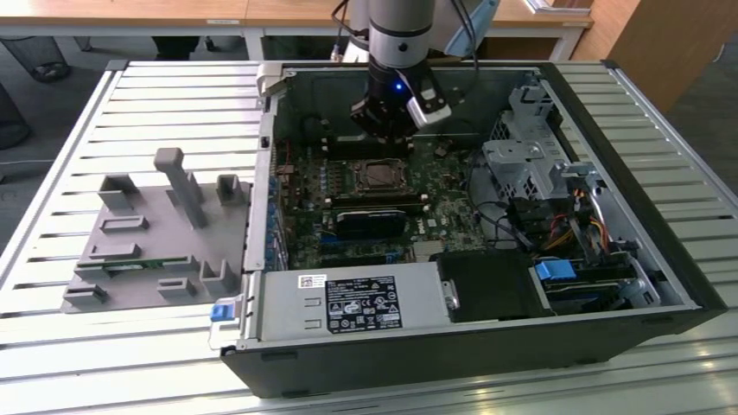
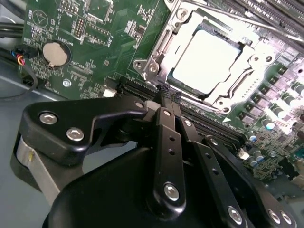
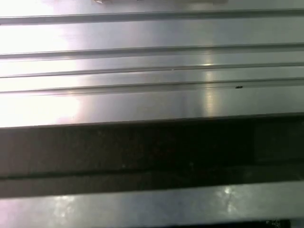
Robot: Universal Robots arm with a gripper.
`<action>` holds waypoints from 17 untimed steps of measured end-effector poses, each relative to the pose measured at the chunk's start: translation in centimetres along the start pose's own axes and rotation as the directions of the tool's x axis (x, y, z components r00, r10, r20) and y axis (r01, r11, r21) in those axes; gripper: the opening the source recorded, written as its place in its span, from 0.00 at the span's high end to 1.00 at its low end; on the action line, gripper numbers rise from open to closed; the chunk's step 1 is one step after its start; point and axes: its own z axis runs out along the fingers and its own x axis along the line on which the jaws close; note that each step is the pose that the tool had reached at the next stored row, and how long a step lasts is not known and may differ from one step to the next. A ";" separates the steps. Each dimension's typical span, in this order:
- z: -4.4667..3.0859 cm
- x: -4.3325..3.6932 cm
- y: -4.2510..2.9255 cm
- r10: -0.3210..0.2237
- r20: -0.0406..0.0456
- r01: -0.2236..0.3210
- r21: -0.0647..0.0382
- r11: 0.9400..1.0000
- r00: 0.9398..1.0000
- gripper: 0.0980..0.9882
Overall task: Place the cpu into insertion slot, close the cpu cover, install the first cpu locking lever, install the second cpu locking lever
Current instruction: 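Install the first cpu locking lever, then install the second cpu locking lever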
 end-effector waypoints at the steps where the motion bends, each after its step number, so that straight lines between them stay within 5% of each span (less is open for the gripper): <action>1: 0.00 -0.01 -0.08 0.000 0.000 0.000 0.000 1.000 1.000 0.99; 17: -0.02 -0.07 -0.62 0.000 0.000 0.000 0.000 1.000 1.000 0.99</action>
